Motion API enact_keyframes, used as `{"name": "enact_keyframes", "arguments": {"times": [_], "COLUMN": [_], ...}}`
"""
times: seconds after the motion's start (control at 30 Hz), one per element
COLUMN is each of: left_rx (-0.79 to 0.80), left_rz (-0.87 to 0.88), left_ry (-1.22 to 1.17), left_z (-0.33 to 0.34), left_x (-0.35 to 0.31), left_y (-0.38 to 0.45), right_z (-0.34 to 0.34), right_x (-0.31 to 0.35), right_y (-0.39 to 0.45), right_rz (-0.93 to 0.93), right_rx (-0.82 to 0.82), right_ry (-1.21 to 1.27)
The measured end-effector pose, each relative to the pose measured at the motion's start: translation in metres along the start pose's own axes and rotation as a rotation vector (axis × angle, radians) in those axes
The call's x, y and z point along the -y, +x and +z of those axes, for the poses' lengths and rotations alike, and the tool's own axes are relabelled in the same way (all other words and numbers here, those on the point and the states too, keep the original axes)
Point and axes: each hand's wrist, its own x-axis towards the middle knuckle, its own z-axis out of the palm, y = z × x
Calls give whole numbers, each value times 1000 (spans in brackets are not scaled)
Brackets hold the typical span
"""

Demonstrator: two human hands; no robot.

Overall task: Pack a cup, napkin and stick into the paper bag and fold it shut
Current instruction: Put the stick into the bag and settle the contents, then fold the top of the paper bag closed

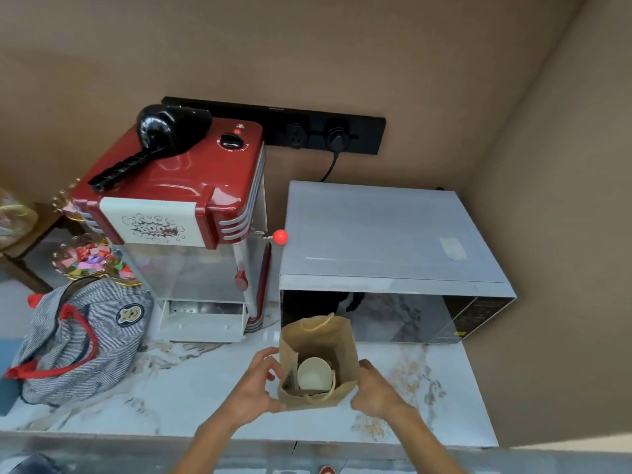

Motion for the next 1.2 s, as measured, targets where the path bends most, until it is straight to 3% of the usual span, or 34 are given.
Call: {"name": "enact_keyframes", "arguments": {"times": [0.13,0.27,0.43,0.63,0.83,0.93,1.03,1.2], "left_rx": [-51,-107,-116,-275,-382,-392,-348,-310], "left_rz": [18,29,-18,9,-71,-58,47,87], "left_ry": [-115,-102,-65,27,-184,-215,-91,-158], "left_z": [10,11,5,-4,-6,-3,-4,-7], "left_x": [5,5,2,-4,-15,-18,-18,-15], "left_y": [9,9,5,8,12,9,4,0], "right_z": [13,19,13,2,0,3,4,2], "right_x": [13,14,14,14,22,20,17,14], "right_y": [8,11,13,15,17,18,17,14], "right_rz": [-21,-116,-186,-277,-163,-102,-127,-184], "right_rx": [-58,-8,-69,-192,-265,-305,-318,-296], "right_ry": [-58,-59,180,395,586,745,766,741]}}
